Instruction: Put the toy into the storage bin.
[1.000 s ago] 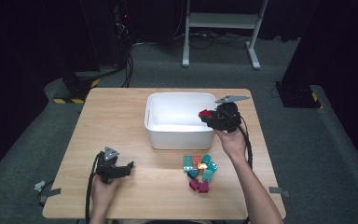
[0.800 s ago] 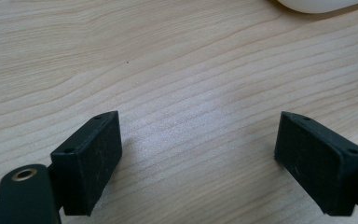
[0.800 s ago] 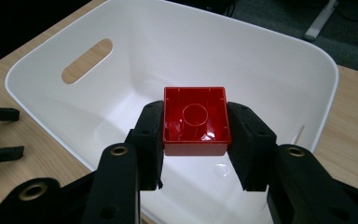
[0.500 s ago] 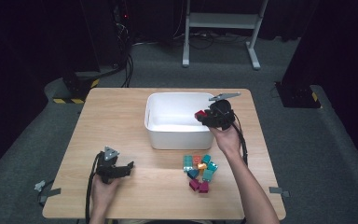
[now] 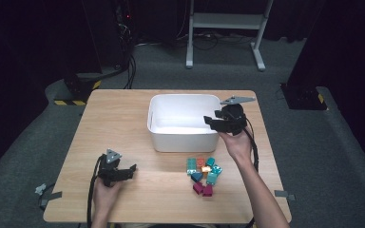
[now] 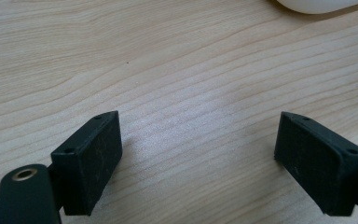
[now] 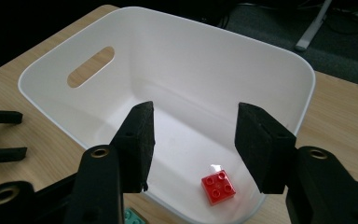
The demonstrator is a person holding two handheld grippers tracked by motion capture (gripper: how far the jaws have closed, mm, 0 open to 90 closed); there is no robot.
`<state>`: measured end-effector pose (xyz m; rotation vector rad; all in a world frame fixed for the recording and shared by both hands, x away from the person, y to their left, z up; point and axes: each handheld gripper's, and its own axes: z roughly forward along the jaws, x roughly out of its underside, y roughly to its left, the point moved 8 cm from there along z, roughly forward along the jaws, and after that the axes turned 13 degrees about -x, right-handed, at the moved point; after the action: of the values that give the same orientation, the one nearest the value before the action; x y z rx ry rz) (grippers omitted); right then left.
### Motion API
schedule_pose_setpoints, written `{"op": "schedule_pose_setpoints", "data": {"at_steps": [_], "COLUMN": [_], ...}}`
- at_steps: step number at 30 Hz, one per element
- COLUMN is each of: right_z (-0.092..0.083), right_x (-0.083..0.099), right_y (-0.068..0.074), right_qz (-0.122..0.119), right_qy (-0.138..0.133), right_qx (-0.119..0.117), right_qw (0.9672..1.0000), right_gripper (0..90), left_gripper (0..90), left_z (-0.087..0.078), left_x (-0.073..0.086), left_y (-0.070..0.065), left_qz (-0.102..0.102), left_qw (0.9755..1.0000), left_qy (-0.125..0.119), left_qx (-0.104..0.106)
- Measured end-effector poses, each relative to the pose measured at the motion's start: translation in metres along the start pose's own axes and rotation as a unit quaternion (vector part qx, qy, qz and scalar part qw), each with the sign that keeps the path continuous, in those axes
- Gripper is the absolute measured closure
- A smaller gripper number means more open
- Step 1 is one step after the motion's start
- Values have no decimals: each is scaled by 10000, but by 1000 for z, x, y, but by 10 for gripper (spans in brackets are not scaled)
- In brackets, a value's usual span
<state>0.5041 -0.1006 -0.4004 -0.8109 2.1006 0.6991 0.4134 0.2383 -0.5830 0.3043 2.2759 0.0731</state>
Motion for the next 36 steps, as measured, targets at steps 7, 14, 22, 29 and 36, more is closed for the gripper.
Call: {"op": "schedule_pose_setpoints", "data": {"at_steps": [7,14,22,29,36], "right_z": [-20,-34,-47,-41,-22], "right_x": [17,31,76,104,127], "right_y": [-5,-4,-1,3,6], "right_qz": [85,84,183,240,303], "right_qy": [-243,-374,-406,-324,-154], "right_qx": [-63,-81,-79,-106,-188], "right_qw": [9996,9992,9990,9991,9992], "right_gripper": [476,476,477,478,476], "left_gripper": [151,151,151,151,151], "left_z": [0,0,0,0,0], "left_x": [0,0,0,0,0], "left_y": [0,0,0,0,0], "left_qz": [1,0,0,0,1], "left_qw": [10000,10000,10000,10000,10000], "left_qy": [1,0,1,1,2], "left_qx": [-2,-3,-4,-6,-6]}}
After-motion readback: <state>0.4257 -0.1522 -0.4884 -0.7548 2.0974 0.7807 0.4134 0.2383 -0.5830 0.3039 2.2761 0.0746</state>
